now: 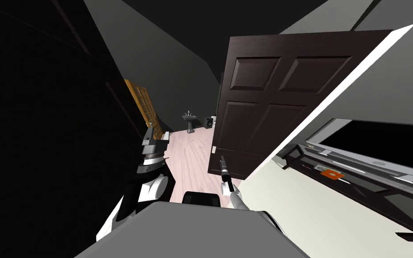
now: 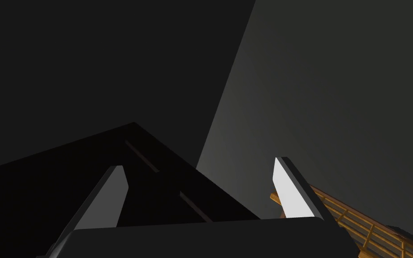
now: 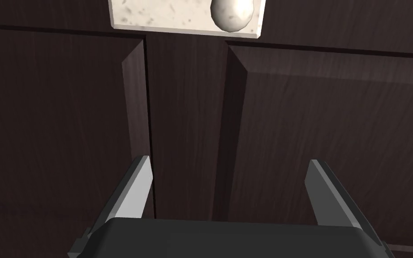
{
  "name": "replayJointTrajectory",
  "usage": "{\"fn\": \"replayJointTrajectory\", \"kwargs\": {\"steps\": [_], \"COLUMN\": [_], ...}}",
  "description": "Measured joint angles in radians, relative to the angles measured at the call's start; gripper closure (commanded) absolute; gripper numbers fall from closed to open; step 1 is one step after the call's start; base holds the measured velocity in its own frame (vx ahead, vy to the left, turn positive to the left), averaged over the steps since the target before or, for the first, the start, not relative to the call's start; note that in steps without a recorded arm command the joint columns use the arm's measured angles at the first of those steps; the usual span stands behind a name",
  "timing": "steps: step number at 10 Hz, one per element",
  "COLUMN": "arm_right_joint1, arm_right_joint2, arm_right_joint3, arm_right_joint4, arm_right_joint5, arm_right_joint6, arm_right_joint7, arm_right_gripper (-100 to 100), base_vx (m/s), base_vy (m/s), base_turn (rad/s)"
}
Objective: Push the door open
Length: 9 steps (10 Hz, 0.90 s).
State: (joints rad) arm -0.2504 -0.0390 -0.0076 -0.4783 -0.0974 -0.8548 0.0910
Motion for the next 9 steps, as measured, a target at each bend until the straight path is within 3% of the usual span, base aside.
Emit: {"fn": "replayJointTrajectory", "kwargs": {"steps": [2, 4, 5, 6, 7, 9], "arm_right_joint1": [0.015, 0.021, 0.008, 0.007, 0.014, 0.001], "arm_right_joint2": [0.007, 0.048, 0.065, 0.067, 0.054, 0.028], "arm_right_joint3": [0.003, 0.007, 0.006, 0.006, 0.005, 0.0], "arm_right_joint4": [-0.027, -0.054, -0.033, -0.029, -0.039, -0.022], "arm_right_joint5": [0.002, 0.002, 0.001, 0.001, 0.001, -0.002], "arm_right_joint6": [0.008, 0.026, 0.021, 0.018, 0.021, 0.017], "arm_right_joint7": [0.003, 0.009, 0.008, 0.008, 0.011, 0.009], "arm_right_gripper": [-100, -100, -100, -100, -100, -100], "base_vx": [-0.067, -0.176, -0.061, 0.098, 0.196, 0.218], "base_vy": [0.008, 0.055, 0.047, -0.005, -0.025, -0.012], "base_turn": [-0.023, -0.028, -0.007, 0.033, 0.029, 0.022]}}
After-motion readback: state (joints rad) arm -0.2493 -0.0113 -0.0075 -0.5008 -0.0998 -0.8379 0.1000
